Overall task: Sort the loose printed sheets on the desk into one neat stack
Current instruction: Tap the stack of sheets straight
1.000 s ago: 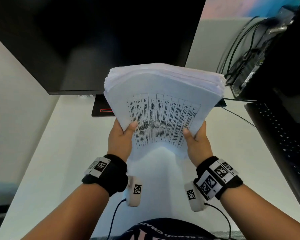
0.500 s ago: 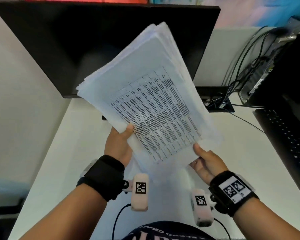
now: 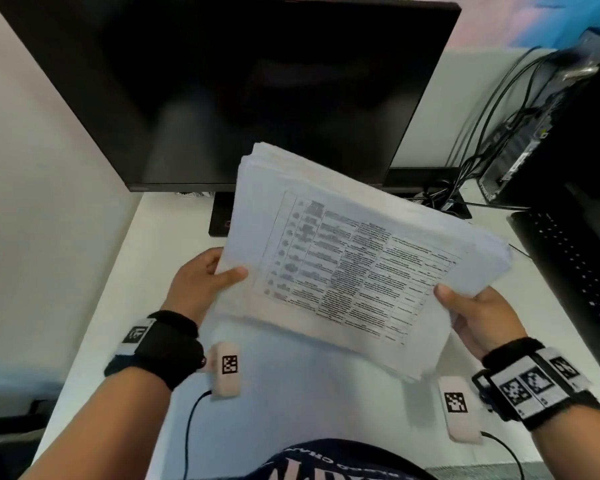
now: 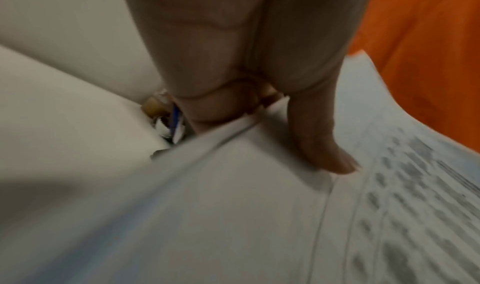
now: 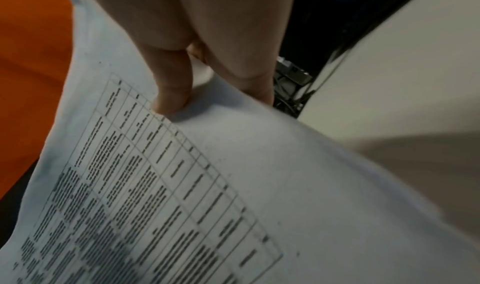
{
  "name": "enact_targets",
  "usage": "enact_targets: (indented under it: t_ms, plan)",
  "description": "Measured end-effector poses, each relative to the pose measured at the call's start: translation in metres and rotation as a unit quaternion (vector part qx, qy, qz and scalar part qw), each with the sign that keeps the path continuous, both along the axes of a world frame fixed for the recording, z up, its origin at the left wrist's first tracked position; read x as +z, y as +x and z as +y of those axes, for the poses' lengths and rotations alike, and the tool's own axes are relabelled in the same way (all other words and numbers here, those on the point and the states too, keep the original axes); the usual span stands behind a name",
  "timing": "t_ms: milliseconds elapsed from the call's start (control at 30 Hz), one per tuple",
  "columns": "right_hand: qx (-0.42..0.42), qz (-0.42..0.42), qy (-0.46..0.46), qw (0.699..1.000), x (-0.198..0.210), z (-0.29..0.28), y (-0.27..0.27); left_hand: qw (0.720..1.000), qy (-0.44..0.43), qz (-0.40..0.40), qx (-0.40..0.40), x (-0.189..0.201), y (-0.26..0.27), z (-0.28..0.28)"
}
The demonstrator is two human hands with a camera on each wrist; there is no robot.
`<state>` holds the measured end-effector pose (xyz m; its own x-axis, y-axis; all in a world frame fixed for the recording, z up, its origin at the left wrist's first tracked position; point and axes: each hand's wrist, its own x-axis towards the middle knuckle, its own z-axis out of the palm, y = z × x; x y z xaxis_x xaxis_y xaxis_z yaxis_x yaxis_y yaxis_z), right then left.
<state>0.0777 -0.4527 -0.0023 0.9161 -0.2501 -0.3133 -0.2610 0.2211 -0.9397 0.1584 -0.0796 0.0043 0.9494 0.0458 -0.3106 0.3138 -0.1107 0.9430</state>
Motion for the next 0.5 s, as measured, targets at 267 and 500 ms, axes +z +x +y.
enact_targets:
  t_ms: [267, 500]
  plan:
    - [-0.001, -0.068, -0.166, 0.984, 0.027, 0.022, -0.007, 0.995, -0.014, -0.092, -0.029, 0.024, 0.008, -0.001]
    - [0.070, -0.071, -0.273, 0.957, 0.028, 0.027, -0.021, 0.992, 0.061, -0.026, -0.107, 0.013, -0.007, 0.003]
